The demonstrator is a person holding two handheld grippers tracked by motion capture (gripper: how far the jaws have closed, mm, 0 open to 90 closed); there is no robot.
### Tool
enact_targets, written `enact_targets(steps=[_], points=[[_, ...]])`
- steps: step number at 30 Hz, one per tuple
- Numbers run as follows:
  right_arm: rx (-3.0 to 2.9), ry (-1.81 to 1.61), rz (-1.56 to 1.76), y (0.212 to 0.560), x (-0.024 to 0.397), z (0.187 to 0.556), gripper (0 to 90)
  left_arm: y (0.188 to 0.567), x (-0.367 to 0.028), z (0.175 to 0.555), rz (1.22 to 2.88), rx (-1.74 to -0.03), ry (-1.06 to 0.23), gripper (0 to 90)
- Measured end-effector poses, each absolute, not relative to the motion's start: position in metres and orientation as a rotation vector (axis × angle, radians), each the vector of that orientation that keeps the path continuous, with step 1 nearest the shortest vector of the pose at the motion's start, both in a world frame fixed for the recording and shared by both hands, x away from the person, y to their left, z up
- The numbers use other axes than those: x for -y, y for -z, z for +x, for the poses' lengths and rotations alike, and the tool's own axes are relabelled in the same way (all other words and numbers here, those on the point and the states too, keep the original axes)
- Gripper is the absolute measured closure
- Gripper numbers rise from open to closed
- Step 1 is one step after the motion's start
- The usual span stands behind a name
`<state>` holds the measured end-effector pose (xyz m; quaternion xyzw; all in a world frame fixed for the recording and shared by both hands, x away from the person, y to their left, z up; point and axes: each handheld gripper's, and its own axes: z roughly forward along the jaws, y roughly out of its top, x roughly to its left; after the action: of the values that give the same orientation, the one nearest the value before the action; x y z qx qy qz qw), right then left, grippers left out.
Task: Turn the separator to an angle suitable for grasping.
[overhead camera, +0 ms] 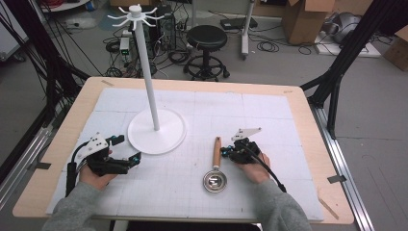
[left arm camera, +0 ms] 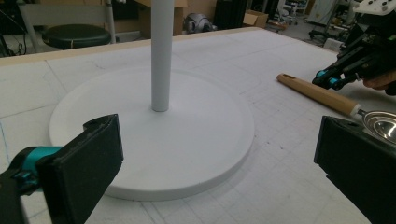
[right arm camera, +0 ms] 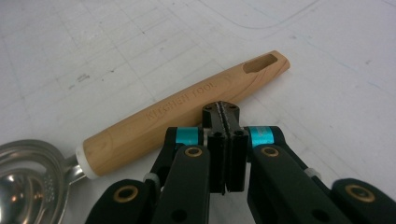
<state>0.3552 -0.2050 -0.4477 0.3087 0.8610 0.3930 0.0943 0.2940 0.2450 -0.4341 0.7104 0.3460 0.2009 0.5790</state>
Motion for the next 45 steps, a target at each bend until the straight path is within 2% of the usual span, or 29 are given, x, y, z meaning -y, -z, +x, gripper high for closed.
enact_targets(steps=[21, 45], points=[[-2.634, -1.206, 0.813, 0.448, 0.162, 0.358, 90.0, 0.434, -0.246, 0.294, 1.669, -0.809, -0.467, 1.7], [-2.717, -1.203, 0.773, 0.445, 0.137, 0.377, 90.0, 0.434, -0.246, 0.293, 1.666, -0.814, -0.47, 1.7]])
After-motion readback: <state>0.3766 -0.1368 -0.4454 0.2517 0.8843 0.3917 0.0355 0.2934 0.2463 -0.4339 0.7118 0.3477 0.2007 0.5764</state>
